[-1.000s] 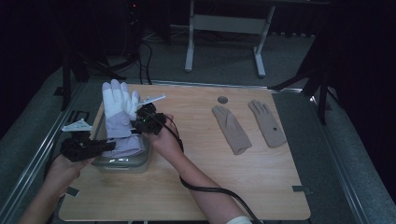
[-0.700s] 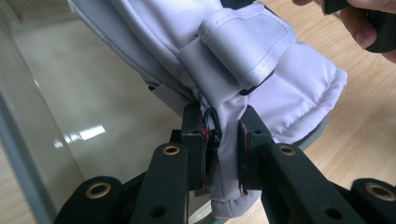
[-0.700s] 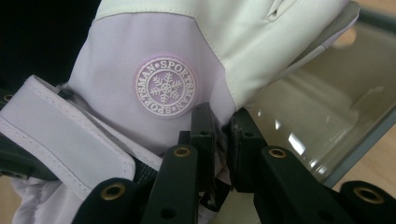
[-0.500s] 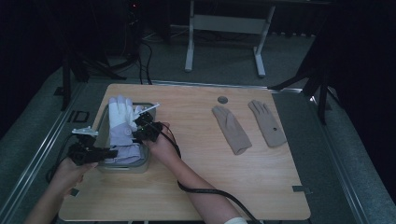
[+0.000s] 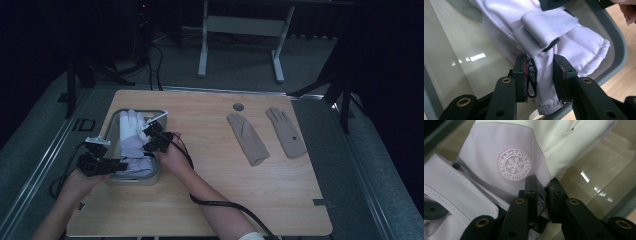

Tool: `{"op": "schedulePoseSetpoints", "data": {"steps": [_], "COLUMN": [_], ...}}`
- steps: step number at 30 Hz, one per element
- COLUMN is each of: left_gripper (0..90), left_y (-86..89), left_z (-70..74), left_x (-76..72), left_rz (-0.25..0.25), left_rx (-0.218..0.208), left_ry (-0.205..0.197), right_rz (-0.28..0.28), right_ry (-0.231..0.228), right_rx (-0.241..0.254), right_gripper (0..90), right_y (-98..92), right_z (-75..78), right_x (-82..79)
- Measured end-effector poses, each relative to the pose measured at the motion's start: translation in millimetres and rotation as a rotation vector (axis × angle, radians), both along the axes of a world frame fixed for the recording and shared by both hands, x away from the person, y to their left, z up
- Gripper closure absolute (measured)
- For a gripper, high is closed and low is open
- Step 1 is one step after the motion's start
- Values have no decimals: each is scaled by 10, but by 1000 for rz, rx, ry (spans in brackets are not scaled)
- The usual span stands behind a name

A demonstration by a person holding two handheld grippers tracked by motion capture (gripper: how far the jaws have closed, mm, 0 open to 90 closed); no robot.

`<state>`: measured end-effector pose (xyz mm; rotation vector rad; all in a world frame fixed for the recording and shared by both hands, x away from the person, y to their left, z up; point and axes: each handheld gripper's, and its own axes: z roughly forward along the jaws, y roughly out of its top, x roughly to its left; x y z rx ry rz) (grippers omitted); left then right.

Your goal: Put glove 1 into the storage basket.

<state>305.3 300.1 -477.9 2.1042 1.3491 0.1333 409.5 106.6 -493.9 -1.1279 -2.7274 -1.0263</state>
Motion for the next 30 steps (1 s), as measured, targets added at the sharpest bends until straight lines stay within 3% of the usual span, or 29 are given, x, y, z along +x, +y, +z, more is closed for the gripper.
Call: {"op": "schedulePoseSetpoints", "data": {"steps": [5,9,12,17,20,25,30], "left_gripper": [657,596,535,479,476,474,470], "left_y": [-19,-4,-3,36,25,-45,-241], "left_z": [4,0,6,52,108,192,290], "left_x": [11,7,-20,-76,-118,-143,-168], "left_rz": [10,38,49,75,83,78,58], "left_rx": [23,24,20,-1,-18,-28,-59], "left_ry": [13,13,-1,-53,-93,-141,-206], "right_rz": [3,7,22,27,45,59,62], "right_ry": [-23,-39,-66,-126,-127,-148,-203], "right_rx": [-24,-10,34,107,119,137,141], "right_gripper": [744,597,461,323,212,181,152], "right_y": [20,-1,-64,-201,-282,-387,-557], "right_z": [-14,59,137,282,341,400,471], "right_x": [-18,-19,-7,-14,-26,-47,-95]}}
